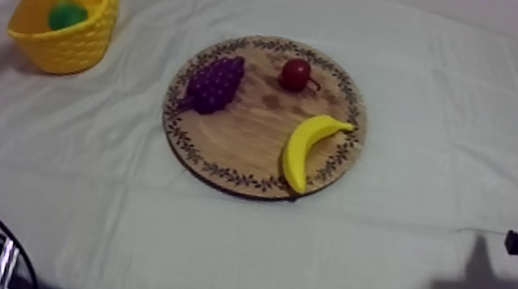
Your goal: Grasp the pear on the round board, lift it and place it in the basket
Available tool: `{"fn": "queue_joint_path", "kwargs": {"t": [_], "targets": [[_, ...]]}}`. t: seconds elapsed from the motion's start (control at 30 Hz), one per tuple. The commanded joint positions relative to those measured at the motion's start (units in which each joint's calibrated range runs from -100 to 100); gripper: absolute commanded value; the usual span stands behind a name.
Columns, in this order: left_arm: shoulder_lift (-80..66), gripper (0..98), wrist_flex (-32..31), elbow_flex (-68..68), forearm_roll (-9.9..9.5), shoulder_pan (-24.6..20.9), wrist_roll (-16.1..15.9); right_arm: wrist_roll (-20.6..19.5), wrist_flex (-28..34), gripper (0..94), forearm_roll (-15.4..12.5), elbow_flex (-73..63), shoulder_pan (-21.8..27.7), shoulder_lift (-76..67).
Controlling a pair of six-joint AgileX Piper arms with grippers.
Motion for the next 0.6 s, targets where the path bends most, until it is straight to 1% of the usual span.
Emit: {"fn": "queue_joint_path", "kwargs": {"t": [0.0, 0.13, 0.2, 0.4, 0.57], "targets": [[-3.44, 83.6, 0.05, 1.27, -0.39, 0.37, 0.85, -0.01, 0.0, 0.3, 0.0, -0.01, 0.0, -0.01], [-11.37, 82.9, 1.18, 3.46, -1.52, 1.68, 2.9, 0.02, 0.0, 0.3, 0.0, -0.01, 0.0, -0.01], [-16.15, 80.4, 2.15, 4.21, -2.09, 2.47, 3.97, 0.03, 0.0, 0.3, 0.0, -0.01, 0.0, -0.01], [-32.18, 63.3, 3.39, 7.13, -3.18, 4.85, 6.75, 0.04, 0.0, 0.3, 0.0, -0.01, 0.0, -0.01], [-45.24, 52.5, 3.66, 10.56, -3.44, 6.11, 8.57, 0.04, 0.0, 0.3, 0.0, -0.01, 0.0, -0.01]]}}
